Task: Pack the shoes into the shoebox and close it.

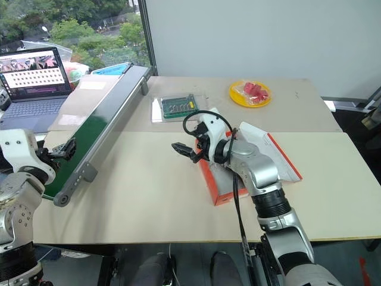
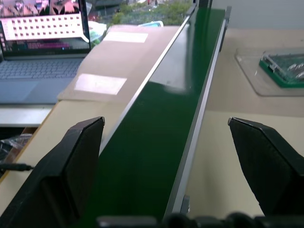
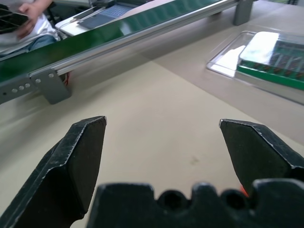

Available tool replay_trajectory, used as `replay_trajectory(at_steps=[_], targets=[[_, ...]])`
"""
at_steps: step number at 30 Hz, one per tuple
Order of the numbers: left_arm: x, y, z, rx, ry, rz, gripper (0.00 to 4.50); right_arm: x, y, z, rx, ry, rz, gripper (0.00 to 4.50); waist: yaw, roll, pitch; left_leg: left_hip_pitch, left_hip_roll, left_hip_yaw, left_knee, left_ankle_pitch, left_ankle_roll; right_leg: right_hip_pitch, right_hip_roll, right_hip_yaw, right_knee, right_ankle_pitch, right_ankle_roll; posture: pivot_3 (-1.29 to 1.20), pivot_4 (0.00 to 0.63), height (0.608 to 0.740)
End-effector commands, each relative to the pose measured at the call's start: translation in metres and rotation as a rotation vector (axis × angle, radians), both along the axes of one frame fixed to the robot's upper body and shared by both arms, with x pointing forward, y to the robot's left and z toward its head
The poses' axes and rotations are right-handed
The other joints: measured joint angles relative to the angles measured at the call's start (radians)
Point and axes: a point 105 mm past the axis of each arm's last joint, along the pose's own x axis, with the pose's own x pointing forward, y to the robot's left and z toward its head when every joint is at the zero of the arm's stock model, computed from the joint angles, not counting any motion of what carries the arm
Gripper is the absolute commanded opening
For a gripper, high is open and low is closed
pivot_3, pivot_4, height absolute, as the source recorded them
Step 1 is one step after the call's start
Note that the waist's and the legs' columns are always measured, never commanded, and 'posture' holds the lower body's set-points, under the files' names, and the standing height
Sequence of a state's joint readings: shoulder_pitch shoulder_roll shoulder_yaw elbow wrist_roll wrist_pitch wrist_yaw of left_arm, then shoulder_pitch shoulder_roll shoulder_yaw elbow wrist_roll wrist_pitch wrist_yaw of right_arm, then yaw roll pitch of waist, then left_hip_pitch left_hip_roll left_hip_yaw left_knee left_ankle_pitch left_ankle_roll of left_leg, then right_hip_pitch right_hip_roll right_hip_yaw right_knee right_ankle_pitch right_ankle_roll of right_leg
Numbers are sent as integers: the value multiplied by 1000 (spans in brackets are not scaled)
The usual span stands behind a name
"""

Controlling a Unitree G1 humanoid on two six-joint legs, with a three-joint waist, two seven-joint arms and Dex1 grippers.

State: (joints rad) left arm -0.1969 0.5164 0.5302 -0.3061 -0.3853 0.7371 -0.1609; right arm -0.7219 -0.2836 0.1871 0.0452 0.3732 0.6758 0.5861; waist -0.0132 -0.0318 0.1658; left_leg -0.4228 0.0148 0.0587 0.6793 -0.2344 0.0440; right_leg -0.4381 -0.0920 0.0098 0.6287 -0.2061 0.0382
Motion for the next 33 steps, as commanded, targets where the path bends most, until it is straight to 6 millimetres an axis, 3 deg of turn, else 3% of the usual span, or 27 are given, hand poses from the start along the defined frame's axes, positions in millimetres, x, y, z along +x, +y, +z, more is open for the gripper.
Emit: replay_trajectory(at_steps=[1, 15, 23, 26, 30, 33], targets=[[3, 2, 10, 48, -28, 2, 4474, -1, 9, 16, 13, -79, 32, 4500, 0, 0, 0, 0, 0, 0, 0, 0, 0, 0, 0, 0, 0, 0, 0, 0, 150, 740], [29, -24, 10, 35, -34, -81, 4474, 4, 8, 8, -13, -62, -17, 4500, -2, 0, 0, 0, 0, 0, -1, 0, -1, 0, 0, 0, 1, 0, -1, 0, 150, 740], [29, -13, 15, 50, -66, -86, 4474, 12, 3, 11, 28, -87, -64, 4500, -4, 0, 0, 0, 0, 0, -1, 0, -1, 0, 0, 0, 1, 1, -1, 0, 150, 740], [28, -20, 19, 77, -109, -160, 4474, 10, 6, 9, 19, -95, -43, 4500, -3, 0, 0, 0, 0, 0, -1, 0, -1, 0, 0, -1, 1, 1, -1, 0, 150, 740], [24, -21, 11, 97, -114, -214, 4474, 5, 9, 11, 26, -107, -13, 4500, -5, 0, 0, 0, 0, 0, -1, 0, -1, 0, 0, 0, 1, 1, -1, 0, 150, 740], [18, -7, -3, 107, -104, -206, 4474, 4, 7, 10, 14, -114, -13, 4500, -5, 0, 0, 0, 0, 0, -1, 0, -1, -1, 0, -1, 1, 1, -1, 0, 150, 740]])
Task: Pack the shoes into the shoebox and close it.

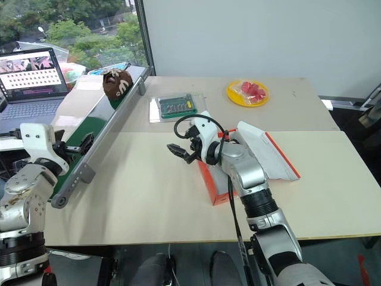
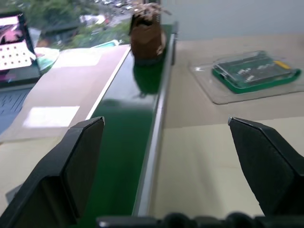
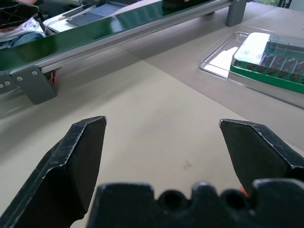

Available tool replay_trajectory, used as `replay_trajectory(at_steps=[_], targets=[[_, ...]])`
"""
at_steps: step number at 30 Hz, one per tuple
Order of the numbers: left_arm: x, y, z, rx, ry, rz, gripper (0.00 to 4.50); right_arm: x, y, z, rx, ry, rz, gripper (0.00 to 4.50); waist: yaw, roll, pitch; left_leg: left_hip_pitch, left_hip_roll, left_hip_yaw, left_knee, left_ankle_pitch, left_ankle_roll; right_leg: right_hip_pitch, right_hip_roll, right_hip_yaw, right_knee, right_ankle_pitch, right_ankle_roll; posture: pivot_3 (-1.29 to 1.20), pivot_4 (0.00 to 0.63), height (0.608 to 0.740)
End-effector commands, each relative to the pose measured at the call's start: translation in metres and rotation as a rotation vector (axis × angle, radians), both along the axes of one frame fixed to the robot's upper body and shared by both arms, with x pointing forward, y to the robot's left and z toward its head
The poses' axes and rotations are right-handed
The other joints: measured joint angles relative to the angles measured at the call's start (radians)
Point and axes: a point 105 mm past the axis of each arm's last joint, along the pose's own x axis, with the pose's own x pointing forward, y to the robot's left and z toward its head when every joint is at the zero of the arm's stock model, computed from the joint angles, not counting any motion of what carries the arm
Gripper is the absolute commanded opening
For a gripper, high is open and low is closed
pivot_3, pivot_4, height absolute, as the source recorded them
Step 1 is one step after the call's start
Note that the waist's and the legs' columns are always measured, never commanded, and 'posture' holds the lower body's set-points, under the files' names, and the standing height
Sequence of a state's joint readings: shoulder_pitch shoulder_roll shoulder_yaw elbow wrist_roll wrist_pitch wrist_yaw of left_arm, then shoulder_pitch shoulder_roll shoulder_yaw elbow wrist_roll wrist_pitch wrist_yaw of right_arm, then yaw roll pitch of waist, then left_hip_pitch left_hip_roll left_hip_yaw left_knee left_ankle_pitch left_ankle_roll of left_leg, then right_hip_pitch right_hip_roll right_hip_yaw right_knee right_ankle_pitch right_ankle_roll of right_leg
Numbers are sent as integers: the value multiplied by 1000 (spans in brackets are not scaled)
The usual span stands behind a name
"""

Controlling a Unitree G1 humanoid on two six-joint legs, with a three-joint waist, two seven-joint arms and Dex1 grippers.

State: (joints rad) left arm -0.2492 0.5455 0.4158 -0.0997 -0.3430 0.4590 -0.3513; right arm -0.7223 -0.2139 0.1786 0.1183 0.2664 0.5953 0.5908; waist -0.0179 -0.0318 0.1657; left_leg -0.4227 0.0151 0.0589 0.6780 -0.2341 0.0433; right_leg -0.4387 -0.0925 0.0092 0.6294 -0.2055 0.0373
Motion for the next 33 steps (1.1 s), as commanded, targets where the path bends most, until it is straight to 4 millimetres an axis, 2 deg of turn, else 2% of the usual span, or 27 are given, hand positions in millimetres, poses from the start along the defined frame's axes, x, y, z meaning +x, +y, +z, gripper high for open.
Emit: replay_trajectory(at_steps=[1, 7, 25, 33], targets=[[-10, 18, -4, 34, -34, 13, 4474, -4, 0, 18, 20, -83, 17, 4500, -2, 0, 0, 0, 0, 0, 0, 0, 0, 0, 0, 0, 0, 0, 0, 0, 150, 740], [-11, 39, -6, -16, -80, 50, 4474, -4, -5, 18, 19, -82, 8, 4500, 1, 0, 0, 0, 0, 0, 0, 0, 0, 0, 0, 0, -1, 0, 0, 0, 150, 740], [21, 48, -18, -52, -33, 21, 4474, -3, -14, 19, -4, -92, -26, 4500, 0, 0, 0, 0, 0, 0, 0, 0, 0, 0, 0, -1, 1, 0, 0, 0, 150, 740], [25, 49, -38, -85, 52, 39, 4474, 0, -21, 18, -36, -97, -51, 4500, 1, 0, 0, 0, 0, 0, 0, 0, 0, 0, 0, -1, 1, 0, 0, 0, 150, 740]])
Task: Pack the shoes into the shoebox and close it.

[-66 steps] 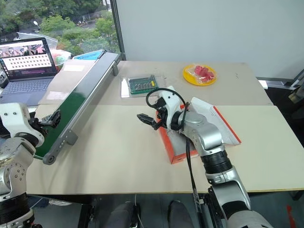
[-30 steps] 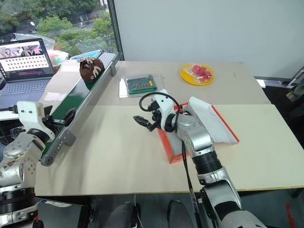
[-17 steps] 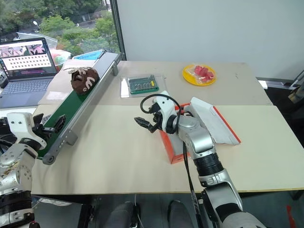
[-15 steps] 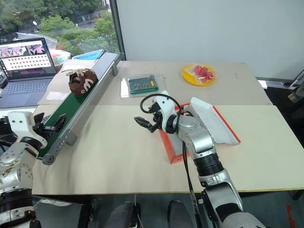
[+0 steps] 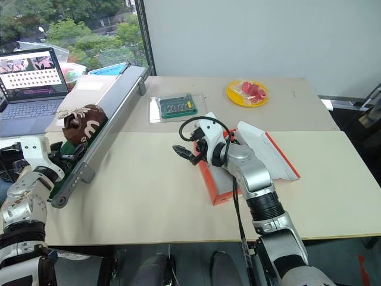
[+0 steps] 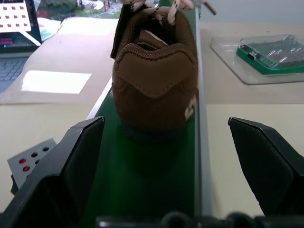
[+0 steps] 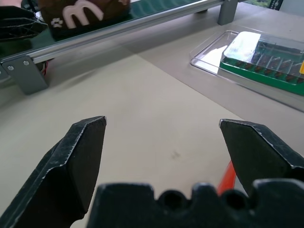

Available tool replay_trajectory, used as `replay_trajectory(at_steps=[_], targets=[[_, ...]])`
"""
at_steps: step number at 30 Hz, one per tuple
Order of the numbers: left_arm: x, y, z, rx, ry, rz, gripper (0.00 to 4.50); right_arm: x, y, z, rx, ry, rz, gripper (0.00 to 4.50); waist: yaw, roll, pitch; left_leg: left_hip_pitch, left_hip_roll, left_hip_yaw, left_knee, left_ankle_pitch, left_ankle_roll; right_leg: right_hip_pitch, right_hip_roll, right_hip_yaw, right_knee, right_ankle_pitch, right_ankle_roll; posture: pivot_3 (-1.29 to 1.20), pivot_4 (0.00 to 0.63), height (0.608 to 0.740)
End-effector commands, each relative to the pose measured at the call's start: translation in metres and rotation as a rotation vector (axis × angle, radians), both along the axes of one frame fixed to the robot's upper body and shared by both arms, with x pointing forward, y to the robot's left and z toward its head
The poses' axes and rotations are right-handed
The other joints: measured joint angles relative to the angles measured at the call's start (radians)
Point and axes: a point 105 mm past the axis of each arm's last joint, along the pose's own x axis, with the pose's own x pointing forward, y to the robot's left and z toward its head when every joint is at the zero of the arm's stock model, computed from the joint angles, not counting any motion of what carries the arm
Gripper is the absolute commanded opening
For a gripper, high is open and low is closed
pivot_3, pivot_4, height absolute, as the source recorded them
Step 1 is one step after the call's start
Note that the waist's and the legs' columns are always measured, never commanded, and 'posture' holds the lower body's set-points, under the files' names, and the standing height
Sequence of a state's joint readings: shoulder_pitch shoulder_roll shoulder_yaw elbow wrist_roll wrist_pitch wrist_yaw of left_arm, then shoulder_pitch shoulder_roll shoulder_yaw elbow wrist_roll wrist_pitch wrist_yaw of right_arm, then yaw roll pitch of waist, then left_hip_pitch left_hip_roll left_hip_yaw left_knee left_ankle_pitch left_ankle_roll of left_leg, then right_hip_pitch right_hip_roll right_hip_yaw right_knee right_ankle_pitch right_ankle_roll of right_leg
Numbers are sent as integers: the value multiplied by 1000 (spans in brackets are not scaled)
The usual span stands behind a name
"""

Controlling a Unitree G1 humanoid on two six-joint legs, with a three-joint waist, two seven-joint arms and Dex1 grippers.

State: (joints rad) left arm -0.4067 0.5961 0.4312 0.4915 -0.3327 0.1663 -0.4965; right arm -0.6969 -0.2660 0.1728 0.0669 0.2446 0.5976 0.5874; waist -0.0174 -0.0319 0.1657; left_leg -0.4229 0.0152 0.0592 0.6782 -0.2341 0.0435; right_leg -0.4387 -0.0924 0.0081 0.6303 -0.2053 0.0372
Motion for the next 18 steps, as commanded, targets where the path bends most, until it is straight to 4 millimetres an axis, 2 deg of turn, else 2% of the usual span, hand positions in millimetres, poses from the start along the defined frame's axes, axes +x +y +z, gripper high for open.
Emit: replay_trajectory(at_steps=[1, 3, 4, 6, 8, 12, 14, 16, 18], targets=[[1, 1, 3, 16, 5, 0, 4474, 0, -4, 16, 6, -58, -11, 4500, 0, 0, 0, 0, 0, 0, 0, 0, 0, 0, 0, 0, 0, 0, 0, 0, 150, 740], [2, -1, -3, 7, 36, -1, 4474, 1, -5, 16, 2, -59, -14, 4500, 0, 0, 0, 0, 0, 0, 0, 0, 0, 0, 0, 0, 0, 0, 0, 0, 150, 740], [2, -1, -4, 8, 40, 0, 3961, 1, -5, 16, 2, -59, -15, 4500, 1, 0, 0, 0, 0, 0, 0, 0, 0, 0, 0, 0, 0, 0, 0, 0, 150, 740], [4, -6, 1, -20, 7, -26, 3414, 1, -5, 17, 0, -61, -15, 4500, 3, 0, 0, 0, 0, 0, 0, 0, 0, 0, 0, 0, 0, 0, 0, 0, 150, 740], [8, -12, 10, -24, -24, -48, 2655, 2, -5, 19, 0, -65, -14, 4500, 6, 0, 0, 0, 0, 0, 0, 0, 0, 0, 0, 0, 0, 0, 0, 0, 150, 740], [14, -21, 26, -13, -62, -72, 2543, 2, -4, 23, 4, -70, -14, 4500, 6, 0, 0, 0, 0, -1, 1, 0, 0, 1, 0, -1, 0, 0, 0, 0, 150, 740], [22, -41, 52, -35, -139, -135, 2543, 2, -4, 30, 40, -68, -16, 4500, 5, 0, 0, -1, 0, -1, 1, 0, 0, 0, 0, -1, 0, 0, 0, 0, 150, 740], [28, -90, 94, -85, -262, -292, 2543, 3, -2, 59, 258, -16, -23, 4500, 9, -1, 0, -2, 0, -1, 1, 0, 0, 0, 0, -2, 0, 0, 0, 0, 150, 740], [27, -130, 116, -126, -320, -409, 2543, 5, -4, 84, 509, 77, -27, 4500, 14, -1, 1, -5, 0, -3, 3, 0, 0, -1, 0, -2, 0, 1, 1, 0, 150, 740]])
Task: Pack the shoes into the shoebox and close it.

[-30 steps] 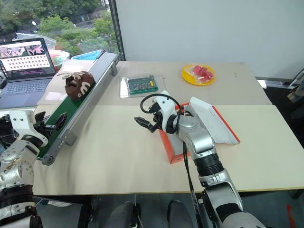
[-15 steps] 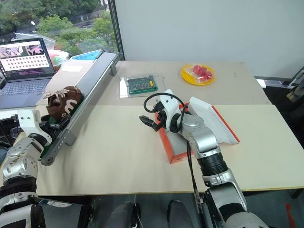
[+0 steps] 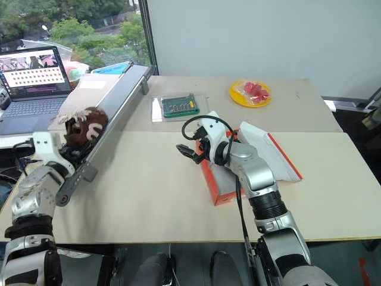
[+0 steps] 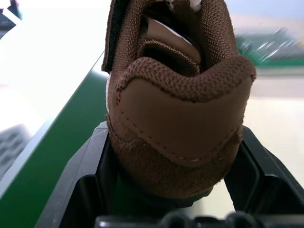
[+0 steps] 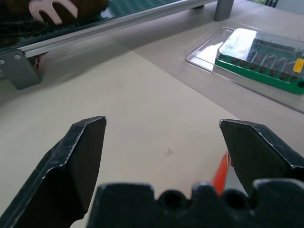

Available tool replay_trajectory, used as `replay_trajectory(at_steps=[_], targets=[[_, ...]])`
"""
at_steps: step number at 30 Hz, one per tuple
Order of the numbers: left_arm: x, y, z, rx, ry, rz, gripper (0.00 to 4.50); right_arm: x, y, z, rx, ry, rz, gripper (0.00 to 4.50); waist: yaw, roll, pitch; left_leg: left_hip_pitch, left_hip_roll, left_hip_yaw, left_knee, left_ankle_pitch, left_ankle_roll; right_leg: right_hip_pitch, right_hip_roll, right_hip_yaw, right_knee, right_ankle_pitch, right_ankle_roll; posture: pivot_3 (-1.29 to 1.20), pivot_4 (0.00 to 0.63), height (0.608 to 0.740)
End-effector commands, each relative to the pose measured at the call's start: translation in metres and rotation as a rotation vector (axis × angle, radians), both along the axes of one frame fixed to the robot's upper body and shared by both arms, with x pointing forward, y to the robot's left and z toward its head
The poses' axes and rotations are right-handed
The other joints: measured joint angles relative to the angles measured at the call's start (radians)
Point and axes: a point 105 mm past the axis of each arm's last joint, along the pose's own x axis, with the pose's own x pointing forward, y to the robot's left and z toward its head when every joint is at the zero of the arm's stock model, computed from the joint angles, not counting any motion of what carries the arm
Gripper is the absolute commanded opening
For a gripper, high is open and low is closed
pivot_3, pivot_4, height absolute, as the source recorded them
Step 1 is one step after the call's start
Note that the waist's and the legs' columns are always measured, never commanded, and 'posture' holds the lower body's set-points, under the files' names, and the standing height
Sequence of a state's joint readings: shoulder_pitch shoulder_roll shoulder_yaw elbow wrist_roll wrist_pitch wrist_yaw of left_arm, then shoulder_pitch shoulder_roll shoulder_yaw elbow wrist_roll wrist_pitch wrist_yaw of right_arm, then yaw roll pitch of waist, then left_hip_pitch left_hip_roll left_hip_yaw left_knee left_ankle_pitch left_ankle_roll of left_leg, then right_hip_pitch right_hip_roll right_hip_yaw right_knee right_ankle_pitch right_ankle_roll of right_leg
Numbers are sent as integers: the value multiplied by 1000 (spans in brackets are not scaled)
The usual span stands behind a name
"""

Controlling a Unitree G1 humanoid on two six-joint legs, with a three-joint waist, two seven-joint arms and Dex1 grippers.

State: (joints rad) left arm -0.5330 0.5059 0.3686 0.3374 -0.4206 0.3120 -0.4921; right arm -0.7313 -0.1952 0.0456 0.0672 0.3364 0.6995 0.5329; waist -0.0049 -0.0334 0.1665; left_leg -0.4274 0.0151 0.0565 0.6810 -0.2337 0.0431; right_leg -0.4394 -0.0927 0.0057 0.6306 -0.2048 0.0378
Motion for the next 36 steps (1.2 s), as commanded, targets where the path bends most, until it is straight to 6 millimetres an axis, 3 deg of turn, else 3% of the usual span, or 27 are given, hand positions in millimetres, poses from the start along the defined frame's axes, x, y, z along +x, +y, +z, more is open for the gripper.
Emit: replay_trajectory(at_steps=[1, 6, 9, 14, 26, 36], targets=[[-3, -72, 75, -30, -228, -228, 2543, -1, -2, 71, 397, 23, 9, 4500, 2, 0, 0, -1, 0, -1, 0, 0, 0, 0, 0, 0, 0, 1, 0, 0, 150, 740], [-9, -133, 92, -173, -240, -384, 2543, 16, -23, 73, 782, 361, -46, 4500, -9, 0, -1, 4, 0, 0, -3, 0, 0, 2, -1, 1, -1, 1, 0, 0, 150, 740], [-17, -164, 93, -185, -223, -482, 2543, 23, -38, 71, 823, 398, -102, 4500, -10, 1, -1, 4, 0, 1, -3, 0, 0, 2, 0, 1, -1, 1, 0, 0, 150, 740], [-23, -185, 92, -219, -182, -554, 2543, 22, -43, 75, 817, 383, -121, 4500, -26, 1, 0, 3, 0, 3, -3, 0, 1, 0, 2, 4, -1, 1, 0, 0, 150, 740], [-27, -204, 72, -197, -97, -612, 2543, 13, -38, 93, 821, 299, -98, 4500, -32, 1, 0, 2, 0, 3, -2, 0, 1, 1, 2, 3, -1, 1, 1, 0, 150, 740], [-16, -189, 69, -170, -88, -563, 2543, 1, -31, 108, 791, 269, -26, 4500, -36, 1, 0, 3, 0, 3, -2, 0, 1, 0, 2, 4, -1, 1, 1, 0, 150, 740]])
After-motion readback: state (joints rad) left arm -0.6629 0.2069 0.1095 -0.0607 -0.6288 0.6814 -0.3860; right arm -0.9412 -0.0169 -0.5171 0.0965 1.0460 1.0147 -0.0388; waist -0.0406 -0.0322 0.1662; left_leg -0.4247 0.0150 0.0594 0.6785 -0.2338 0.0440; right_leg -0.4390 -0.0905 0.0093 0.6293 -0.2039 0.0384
